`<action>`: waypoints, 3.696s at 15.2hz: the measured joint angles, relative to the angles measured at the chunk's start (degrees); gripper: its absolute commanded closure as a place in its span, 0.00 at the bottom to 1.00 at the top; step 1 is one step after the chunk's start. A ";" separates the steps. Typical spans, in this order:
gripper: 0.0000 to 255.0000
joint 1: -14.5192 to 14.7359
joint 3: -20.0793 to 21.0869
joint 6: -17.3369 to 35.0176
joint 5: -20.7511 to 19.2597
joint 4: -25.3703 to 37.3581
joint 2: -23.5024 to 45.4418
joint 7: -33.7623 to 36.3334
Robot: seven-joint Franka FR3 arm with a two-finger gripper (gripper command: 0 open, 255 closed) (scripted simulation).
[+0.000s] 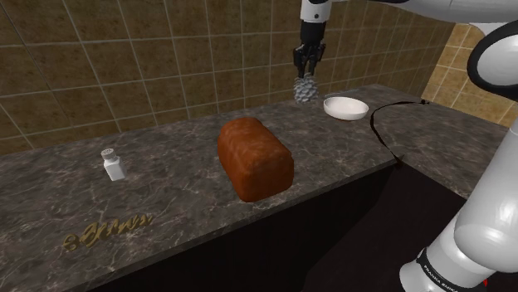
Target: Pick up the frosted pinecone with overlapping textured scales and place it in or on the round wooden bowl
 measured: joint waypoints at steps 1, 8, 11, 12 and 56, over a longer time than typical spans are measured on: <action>1.00 -0.92 -0.68 -0.32 0.17 0.15 -0.25 -1.57; 1.00 -6.34 -4.79 -1.16 1.21 -0.16 -1.73 -10.99; 1.00 -8.49 -6.47 -1.38 1.65 0.10 -1.79 -14.81; 1.00 -9.41 -7.19 -1.87 1.88 0.85 -1.56 -16.38; 0.00 -15.16 -11.23 10.60 2.91 -11.87 -2.04 -26.21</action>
